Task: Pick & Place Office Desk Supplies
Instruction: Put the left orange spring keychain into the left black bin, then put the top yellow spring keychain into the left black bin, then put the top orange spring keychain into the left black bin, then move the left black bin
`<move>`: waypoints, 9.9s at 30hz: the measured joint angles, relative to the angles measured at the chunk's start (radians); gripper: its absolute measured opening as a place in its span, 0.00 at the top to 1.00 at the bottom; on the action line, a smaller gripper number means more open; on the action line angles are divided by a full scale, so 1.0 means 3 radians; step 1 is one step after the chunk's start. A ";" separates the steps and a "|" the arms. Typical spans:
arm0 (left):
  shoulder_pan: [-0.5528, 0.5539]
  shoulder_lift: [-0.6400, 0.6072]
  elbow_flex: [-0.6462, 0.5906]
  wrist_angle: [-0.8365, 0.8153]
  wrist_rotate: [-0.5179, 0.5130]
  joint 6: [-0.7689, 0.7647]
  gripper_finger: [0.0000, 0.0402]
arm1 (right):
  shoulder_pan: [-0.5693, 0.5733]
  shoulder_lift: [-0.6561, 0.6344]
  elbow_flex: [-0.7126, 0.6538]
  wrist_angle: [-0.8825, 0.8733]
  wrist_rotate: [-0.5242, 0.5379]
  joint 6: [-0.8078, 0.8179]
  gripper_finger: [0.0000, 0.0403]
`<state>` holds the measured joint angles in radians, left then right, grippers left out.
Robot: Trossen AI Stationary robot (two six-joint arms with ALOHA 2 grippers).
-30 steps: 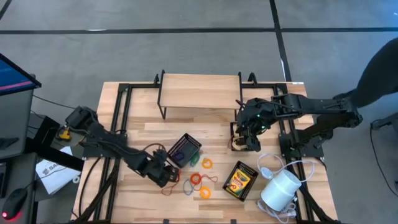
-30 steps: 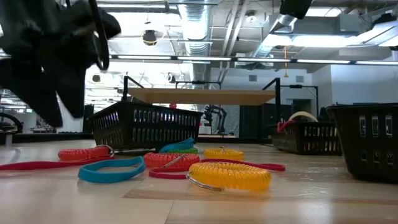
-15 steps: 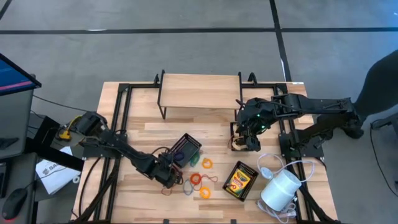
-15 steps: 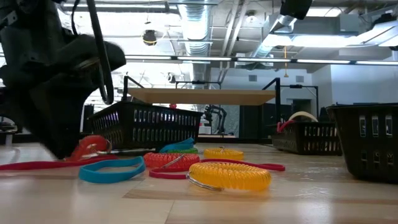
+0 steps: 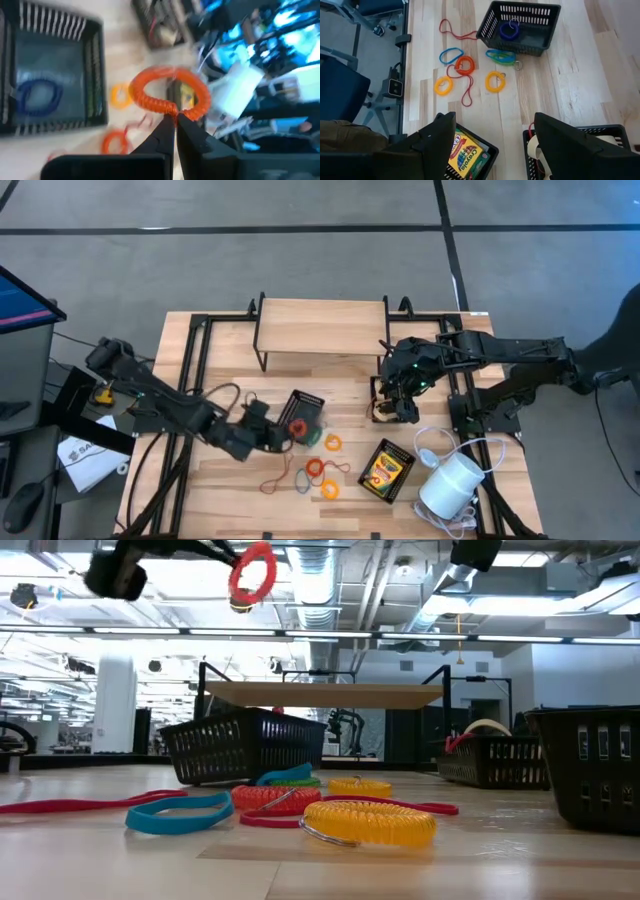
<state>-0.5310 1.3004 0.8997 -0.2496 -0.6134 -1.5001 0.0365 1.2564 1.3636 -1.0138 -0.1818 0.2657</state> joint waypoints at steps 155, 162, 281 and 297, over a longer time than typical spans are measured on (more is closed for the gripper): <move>0.0386 -0.0922 0.0004 0.0503 -0.0224 0.2134 0.86 | -0.0103 0.2230 0.1087 0.1218 0.0079 -0.0912 0.61; 0.0384 -0.0885 0.0001 0.0392 -0.0143 0.2053 0.86 | -0.0231 0.2129 0.1086 0.0912 0.0071 -0.0799 0.47; 0.1173 0.0946 -0.0451 -0.0247 0.1090 0.0421 0.45 | -0.0029 0.0676 0.1091 -0.0286 0.0622 -0.0559 0.48; 0.1154 0.0915 -0.0455 -0.0131 0.1281 0.0439 0.99 | -0.0039 0.0676 0.1091 -0.0286 0.0622 -0.0559 0.48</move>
<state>-0.1848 1.5750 0.7631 -0.2890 -0.2291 -1.3685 0.0250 1.4593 1.6909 -1.0996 0.0048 0.0978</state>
